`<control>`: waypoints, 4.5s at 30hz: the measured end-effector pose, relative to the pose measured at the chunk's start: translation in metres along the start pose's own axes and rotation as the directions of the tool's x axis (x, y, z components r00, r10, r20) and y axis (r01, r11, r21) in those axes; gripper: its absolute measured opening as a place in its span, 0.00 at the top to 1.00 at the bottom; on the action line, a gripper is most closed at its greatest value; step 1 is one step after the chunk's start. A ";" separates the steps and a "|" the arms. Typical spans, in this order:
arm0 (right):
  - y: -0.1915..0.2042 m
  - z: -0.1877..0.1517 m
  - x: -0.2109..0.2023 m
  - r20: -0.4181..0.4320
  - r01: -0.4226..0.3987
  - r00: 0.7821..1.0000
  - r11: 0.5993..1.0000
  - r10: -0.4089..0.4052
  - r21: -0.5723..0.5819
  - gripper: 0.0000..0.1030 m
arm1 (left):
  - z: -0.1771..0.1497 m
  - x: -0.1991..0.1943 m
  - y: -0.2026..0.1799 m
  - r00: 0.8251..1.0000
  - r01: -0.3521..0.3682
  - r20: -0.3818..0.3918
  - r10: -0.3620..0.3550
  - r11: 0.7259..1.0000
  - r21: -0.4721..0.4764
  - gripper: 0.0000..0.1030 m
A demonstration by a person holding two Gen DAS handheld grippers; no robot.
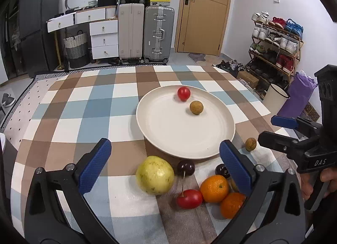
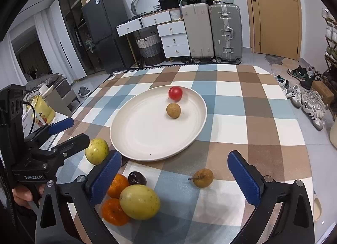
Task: Organize fruits
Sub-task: 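Withdraw both grippers from the plate toward the large yellow fruits, then grasp a large yellow fruit with the right gripper while the left grasps a yellow-green guava, then carry both large fruits into the white plate and open both grippers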
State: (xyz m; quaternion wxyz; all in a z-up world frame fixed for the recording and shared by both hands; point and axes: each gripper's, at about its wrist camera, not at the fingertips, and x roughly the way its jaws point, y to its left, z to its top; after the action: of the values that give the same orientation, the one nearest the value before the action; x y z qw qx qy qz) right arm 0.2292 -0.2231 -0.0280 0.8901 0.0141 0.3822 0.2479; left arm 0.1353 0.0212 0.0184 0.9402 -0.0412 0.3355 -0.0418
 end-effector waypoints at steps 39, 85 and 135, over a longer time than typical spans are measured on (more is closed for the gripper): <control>0.014 -0.054 0.001 -0.122 -0.010 0.992 1.000 0.013 0.024 0.01 | -0.059 -0.015 0.012 0.992 -0.019 -0.129 0.014 0.999 -0.043 0.01; 0.021 -0.060 0.023 -0.124 -0.173 0.975 0.981 0.183 0.085 0.49 | -0.058 0.010 0.023 0.989 -0.031 -0.147 0.019 0.996 -0.078 0.01; 0.007 -0.031 0.000 -0.021 -0.103 0.994 0.990 0.106 0.097 0.50 | -0.029 0.006 0.009 0.993 0.073 -0.082 -0.081 0.993 -0.091 0.55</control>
State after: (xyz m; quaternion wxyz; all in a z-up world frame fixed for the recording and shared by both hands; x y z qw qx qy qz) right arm 0.2054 -0.2223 -0.0485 0.8691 0.0733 0.4039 0.2759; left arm 0.1215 0.0285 -0.0088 0.9199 -0.0934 0.3753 -0.0649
